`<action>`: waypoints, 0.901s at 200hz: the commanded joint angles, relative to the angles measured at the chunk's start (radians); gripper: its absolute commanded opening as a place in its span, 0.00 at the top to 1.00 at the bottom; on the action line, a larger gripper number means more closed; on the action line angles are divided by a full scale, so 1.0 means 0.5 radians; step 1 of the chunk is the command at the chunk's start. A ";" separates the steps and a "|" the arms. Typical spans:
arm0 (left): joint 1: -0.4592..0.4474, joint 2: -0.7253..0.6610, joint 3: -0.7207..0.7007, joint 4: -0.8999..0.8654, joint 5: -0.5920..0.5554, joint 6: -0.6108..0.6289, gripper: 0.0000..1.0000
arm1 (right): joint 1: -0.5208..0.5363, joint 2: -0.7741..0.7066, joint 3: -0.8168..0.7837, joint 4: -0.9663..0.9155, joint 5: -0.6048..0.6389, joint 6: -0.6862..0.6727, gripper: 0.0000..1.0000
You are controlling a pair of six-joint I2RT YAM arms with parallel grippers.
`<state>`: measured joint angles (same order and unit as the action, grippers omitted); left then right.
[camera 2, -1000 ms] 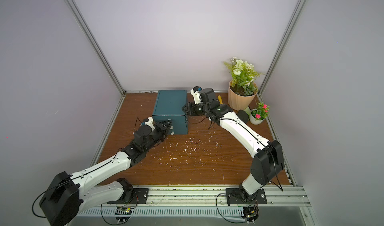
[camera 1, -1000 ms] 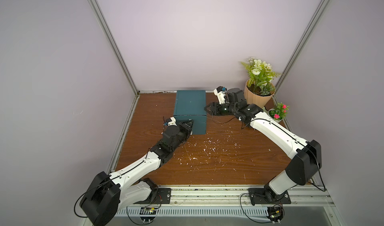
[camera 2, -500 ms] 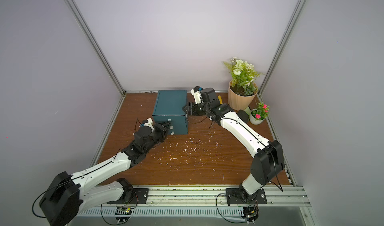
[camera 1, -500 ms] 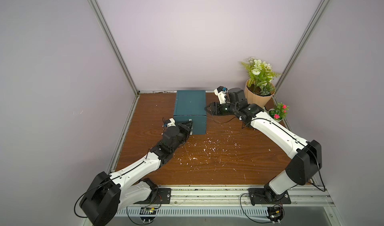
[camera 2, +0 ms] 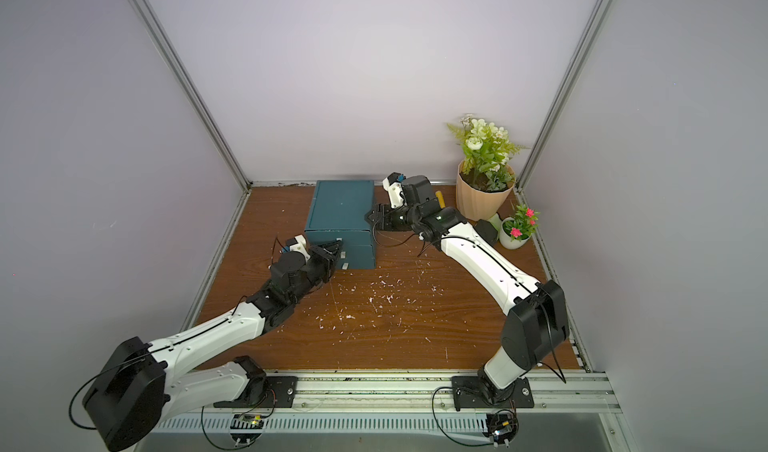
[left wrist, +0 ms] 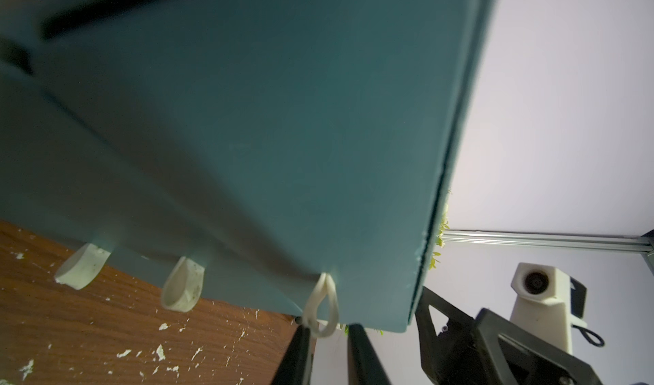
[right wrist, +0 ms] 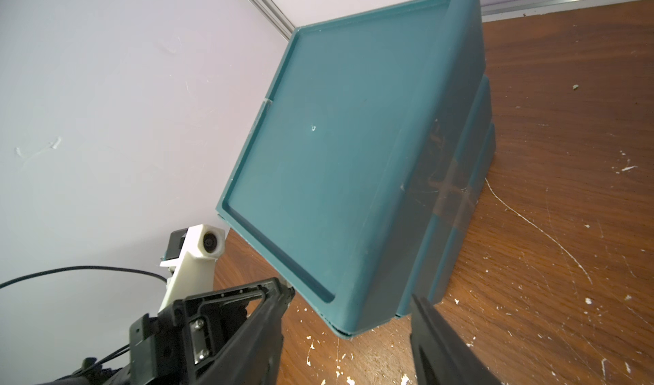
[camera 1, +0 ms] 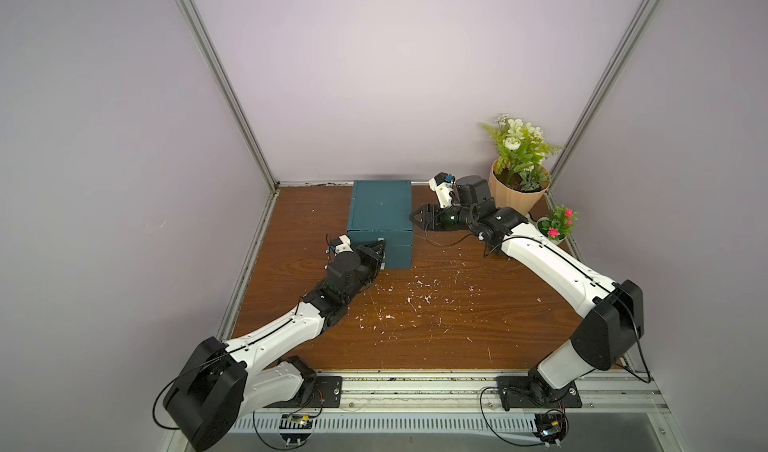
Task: Take the keys out of the drawer
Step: Open the drawer in the storage box.
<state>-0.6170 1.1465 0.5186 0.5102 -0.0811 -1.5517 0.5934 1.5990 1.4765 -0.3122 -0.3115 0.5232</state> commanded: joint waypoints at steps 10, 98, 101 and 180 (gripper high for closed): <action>0.028 0.020 -0.016 0.091 0.032 0.025 0.83 | -0.006 -0.069 0.029 -0.026 0.040 -0.003 0.38; 0.062 -0.064 -0.046 -0.024 0.038 0.020 0.99 | -0.006 -0.041 0.030 -0.011 -0.001 -0.012 0.39; 0.062 -0.070 -0.051 -0.026 0.039 0.020 1.00 | -0.006 -0.039 0.029 -0.008 -0.001 -0.011 0.39; 0.059 -0.127 -0.045 -0.070 0.063 -0.010 1.00 | -0.024 0.026 0.045 0.037 -0.364 0.087 0.41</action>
<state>-0.5968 1.0981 0.4889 0.4957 -0.0605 -1.5528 0.5907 1.6081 1.4803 -0.3134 -0.4023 0.5392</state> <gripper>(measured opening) 0.047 0.592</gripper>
